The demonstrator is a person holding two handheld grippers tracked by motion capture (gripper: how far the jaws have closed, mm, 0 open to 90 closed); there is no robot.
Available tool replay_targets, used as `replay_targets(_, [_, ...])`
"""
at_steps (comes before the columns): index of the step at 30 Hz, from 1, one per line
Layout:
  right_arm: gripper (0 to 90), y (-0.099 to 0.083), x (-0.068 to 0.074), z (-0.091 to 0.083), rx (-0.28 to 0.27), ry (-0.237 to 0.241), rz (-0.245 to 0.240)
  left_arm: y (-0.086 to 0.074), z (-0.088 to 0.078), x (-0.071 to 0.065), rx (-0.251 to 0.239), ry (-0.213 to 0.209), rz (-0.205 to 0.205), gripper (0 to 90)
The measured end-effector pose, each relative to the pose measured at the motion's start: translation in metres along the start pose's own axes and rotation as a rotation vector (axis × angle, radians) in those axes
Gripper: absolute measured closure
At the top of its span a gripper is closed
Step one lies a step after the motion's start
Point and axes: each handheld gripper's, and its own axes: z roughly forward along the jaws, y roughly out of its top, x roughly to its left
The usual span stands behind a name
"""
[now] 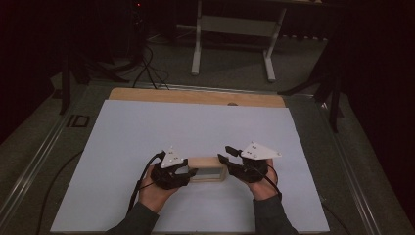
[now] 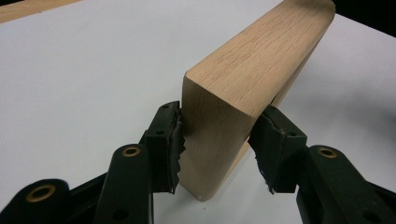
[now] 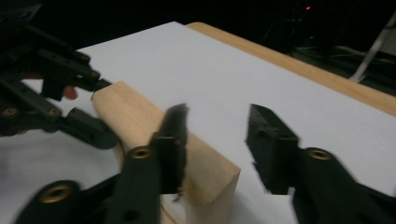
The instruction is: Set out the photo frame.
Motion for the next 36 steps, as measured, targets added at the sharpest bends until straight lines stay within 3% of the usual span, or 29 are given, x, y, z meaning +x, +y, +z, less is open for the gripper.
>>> replay_targets(7, [40.5, -0.003, 0.000, 0.002, 0.040, 0.048, 0.014, 0.000, 0.000, 0.001, 0.001, -0.003, -0.003, 53.8])
replay_targets(15, [35.5, -0.014, 0.000, 0.014, 0.101, 0.092, 0.009, -0.001, 0.001, 0.003, 0.003, -0.010, -0.012, 54.3])
replay_targets(26, [35.7, -0.021, -0.004, 0.019, 0.130, 0.113, 0.008, -0.001, 0.001, 0.006, 0.003, -0.017, -0.015, 56.0])
replay_targets(36, [46.1, -0.026, -0.010, 0.021, 0.157, 0.117, 0.000, -0.001, 0.002, 0.007, 0.004, -0.025, -0.016, 56.0])
